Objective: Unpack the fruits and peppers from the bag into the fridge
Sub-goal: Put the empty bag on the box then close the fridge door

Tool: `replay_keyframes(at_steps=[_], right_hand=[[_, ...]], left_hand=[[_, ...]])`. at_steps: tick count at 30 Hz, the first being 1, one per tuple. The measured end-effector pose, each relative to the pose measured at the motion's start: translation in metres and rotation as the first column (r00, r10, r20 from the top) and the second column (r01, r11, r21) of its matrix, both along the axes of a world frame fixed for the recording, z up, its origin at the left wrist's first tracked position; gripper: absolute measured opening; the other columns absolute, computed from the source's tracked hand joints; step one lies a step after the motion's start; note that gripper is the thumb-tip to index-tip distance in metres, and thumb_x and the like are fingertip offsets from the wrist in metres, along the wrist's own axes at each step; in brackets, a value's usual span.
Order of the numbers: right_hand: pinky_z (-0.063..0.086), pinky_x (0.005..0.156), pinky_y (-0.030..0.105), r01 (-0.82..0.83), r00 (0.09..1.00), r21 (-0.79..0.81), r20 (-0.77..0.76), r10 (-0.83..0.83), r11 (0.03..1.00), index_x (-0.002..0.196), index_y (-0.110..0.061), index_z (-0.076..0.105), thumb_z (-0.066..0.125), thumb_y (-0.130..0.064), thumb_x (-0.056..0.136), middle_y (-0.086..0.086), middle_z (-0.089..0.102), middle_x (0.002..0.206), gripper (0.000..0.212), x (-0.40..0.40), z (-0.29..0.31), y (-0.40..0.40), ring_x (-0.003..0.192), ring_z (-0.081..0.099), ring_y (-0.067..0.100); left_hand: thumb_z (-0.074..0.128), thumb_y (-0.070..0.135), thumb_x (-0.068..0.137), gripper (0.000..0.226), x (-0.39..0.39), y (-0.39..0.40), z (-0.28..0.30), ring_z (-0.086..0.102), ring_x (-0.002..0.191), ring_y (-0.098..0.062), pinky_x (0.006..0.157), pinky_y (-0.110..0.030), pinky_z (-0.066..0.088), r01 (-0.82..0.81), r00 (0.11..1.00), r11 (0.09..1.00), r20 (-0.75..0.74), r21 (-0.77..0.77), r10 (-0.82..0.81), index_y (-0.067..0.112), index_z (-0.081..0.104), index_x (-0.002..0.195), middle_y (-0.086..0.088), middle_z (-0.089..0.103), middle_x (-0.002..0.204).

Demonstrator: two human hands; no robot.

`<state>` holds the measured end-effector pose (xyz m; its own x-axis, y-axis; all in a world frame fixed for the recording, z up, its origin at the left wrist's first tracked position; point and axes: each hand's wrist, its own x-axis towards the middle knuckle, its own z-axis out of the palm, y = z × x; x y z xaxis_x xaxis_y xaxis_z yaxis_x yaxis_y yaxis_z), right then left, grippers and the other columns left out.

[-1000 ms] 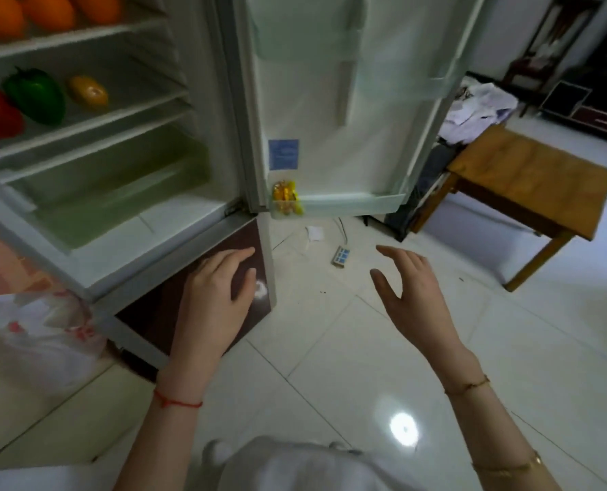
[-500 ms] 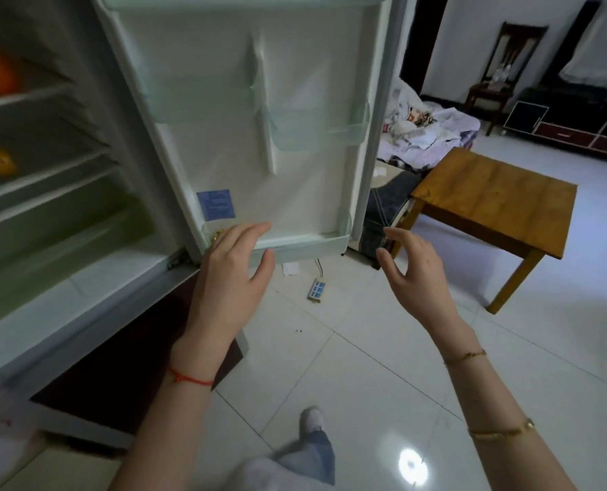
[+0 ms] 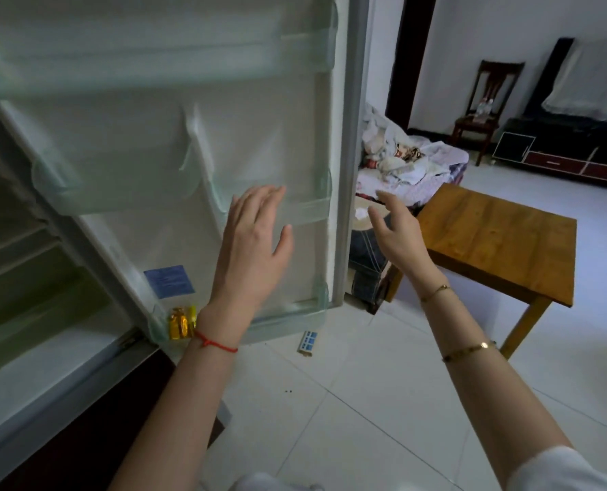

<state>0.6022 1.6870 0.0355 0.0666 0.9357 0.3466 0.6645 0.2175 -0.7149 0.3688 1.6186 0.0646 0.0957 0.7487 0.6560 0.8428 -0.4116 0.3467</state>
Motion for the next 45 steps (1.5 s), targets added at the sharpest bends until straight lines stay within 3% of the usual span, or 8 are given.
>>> replay_keyframes(at_steps=[8, 11, 15, 25, 29, 33, 38, 45], right_hand=[[0.024, 0.120, 0.039, -0.137, 0.979, -0.111, -0.167, 0.117, 0.984, 0.152, -0.007, 0.024, 0.031, -0.038, 0.106, 0.011, 0.029, 0.158, 0.056, 0.002, 0.010, 0.083, 0.145, 0.029, 0.023], [0.028, 0.118, 0.046, -0.221, 0.956, -0.123, -0.225, 0.190, 0.967, 0.148, -0.013, 0.031, 0.027, -0.057, 0.100, 0.010, 0.040, 0.151, 0.066, 0.004, 0.004, 0.102, 0.140, 0.037, 0.023], [0.032, 0.114, 0.050, -0.290, 0.934, -0.110, -0.250, 0.256, 0.951, 0.141, -0.003, 0.038, 0.026, -0.048, 0.101, 0.004, 0.049, 0.133, 0.061, 0.006, 0.001, 0.107, 0.123, 0.045, 0.019], [0.038, 0.099, 0.024, -0.454, 0.839, 0.058, -0.309, 0.448, 0.889, 0.135, -0.011, 0.046, 0.035, -0.033, 0.105, -0.004, 0.053, 0.121, 0.039, 0.036, -0.001, 0.060, 0.116, 0.051, 0.012], [0.045, 0.093, 0.023, -0.509, 0.815, 0.110, -0.259, 0.519, 0.854, 0.126, -0.020, 0.051, 0.040, -0.029, 0.104, -0.009, 0.056, 0.111, 0.026, 0.052, -0.005, 0.029, 0.100, 0.053, -0.003], [0.043, 0.098, 0.027, -0.538, 0.817, 0.132, -0.161, 0.553, 0.833, 0.134, -0.015, 0.049, 0.041, -0.043, 0.102, -0.003, 0.057, 0.126, 0.044, 0.064, -0.015, -0.005, 0.116, 0.053, 0.007], [0.046, 0.099, 0.033, -0.595, 0.787, 0.186, -0.066, 0.614, 0.782, 0.131, -0.016, 0.050, 0.041, -0.038, 0.103, -0.004, 0.057, 0.124, 0.037, 0.069, -0.018, -0.040, 0.115, 0.051, 0.007], [0.023, 0.121, 0.036, -0.764, 0.585, 0.335, -0.002, 0.811, 0.552, 0.152, -0.017, 0.027, 0.039, -0.014, 0.105, -0.004, 0.031, 0.156, 0.048, 0.047, -0.006, -0.083, 0.146, 0.026, 0.008]], left_hand=[[0.057, 0.016, 0.093, 0.043, 0.024, 0.038, -0.013, 0.052, 0.124, -0.029, 0.121, -0.044, 0.019, -0.086, 0.995, 0.988, -0.059, -0.127, 0.079, 0.003, 0.054, 0.134, -0.013, 0.060, 0.129], [0.055, 0.018, 0.092, 0.037, 0.030, 0.039, -0.015, 0.056, 0.115, -0.030, 0.120, -0.047, 0.021, -0.150, 0.988, 0.978, -0.051, -0.144, 0.144, 0.003, 0.060, 0.126, -0.013, 0.065, 0.118], [0.050, 0.022, 0.090, 0.036, 0.041, 0.035, -0.015, 0.058, 0.112, -0.032, 0.117, -0.052, 0.026, -0.222, 0.975, 0.963, -0.038, -0.153, 0.219, 0.003, 0.063, 0.118, -0.014, 0.065, 0.112], [0.053, 0.013, 0.096, 0.048, 0.102, -0.020, -0.024, 0.033, 0.142, -0.028, 0.121, -0.043, 0.022, -0.343, 0.937, 0.935, 0.041, -0.091, 0.347, 0.005, 0.045, 0.142, -0.013, 0.047, 0.146], [0.053, 0.010, 0.094, 0.043, 0.145, -0.054, -0.029, 0.042, 0.132, -0.022, 0.112, -0.037, 0.036, -0.377, 0.921, 0.924, 0.082, -0.055, 0.381, 0.009, 0.052, 0.137, -0.008, 0.049, 0.140], [0.054, 0.007, 0.092, 0.043, 0.172, -0.082, -0.033, 0.046, 0.126, -0.021, 0.107, -0.036, 0.041, -0.409, 0.905, 0.911, 0.106, -0.049, 0.412, 0.010, 0.054, 0.135, -0.007, 0.052, 0.136], [0.054, 0.009, 0.093, 0.043, 0.186, -0.110, -0.042, 0.049, 0.122, -0.017, 0.105, -0.037, 0.042, -0.432, 0.887, 0.897, 0.135, -0.094, 0.441, 0.011, 0.053, 0.136, -0.003, 0.054, 0.130], [0.051, 0.015, 0.096, 0.047, 0.188, -0.148, -0.050, 0.050, 0.126, -0.012, 0.107, -0.034, 0.043, -0.472, 0.846, 0.869, 0.202, -0.146, 0.494, 0.016, 0.045, 0.143, 0.002, 0.051, 0.136]])
